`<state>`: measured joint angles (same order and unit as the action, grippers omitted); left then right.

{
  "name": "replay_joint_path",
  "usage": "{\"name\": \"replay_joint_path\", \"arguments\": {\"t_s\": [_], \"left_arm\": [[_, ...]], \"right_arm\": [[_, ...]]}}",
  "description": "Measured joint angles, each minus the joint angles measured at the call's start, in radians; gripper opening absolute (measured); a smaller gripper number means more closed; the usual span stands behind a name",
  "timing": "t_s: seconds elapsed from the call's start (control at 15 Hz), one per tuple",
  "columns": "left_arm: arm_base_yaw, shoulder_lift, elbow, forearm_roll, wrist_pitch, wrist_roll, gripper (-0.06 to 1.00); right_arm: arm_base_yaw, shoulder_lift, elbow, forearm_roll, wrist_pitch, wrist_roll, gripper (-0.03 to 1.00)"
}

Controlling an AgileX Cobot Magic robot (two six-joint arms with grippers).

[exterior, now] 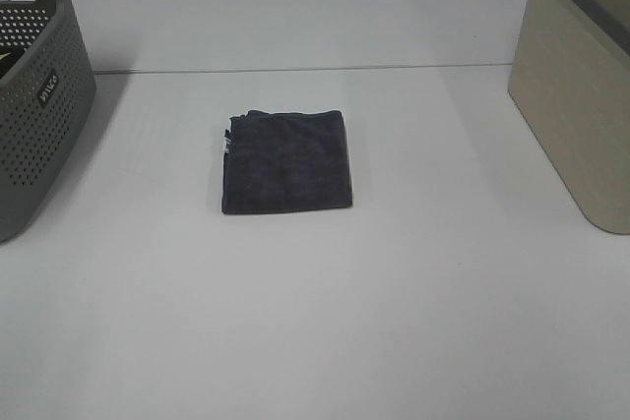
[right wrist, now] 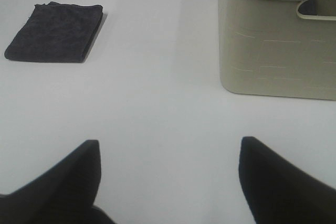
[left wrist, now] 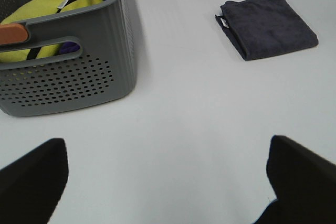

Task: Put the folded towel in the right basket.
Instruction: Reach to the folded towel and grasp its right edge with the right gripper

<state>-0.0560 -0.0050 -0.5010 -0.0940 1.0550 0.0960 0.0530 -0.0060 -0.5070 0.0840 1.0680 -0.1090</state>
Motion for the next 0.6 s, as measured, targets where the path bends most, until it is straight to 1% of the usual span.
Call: {"name": "replay_joint_path", "arguments": {"t_s": [0.6], "left_arm": [[0.000,0.000,0.000,0.000,0.000,0.000,0.98]], "right_arm": [[0.000,0.000,0.000,0.000,0.000,0.000,0.70]]}}
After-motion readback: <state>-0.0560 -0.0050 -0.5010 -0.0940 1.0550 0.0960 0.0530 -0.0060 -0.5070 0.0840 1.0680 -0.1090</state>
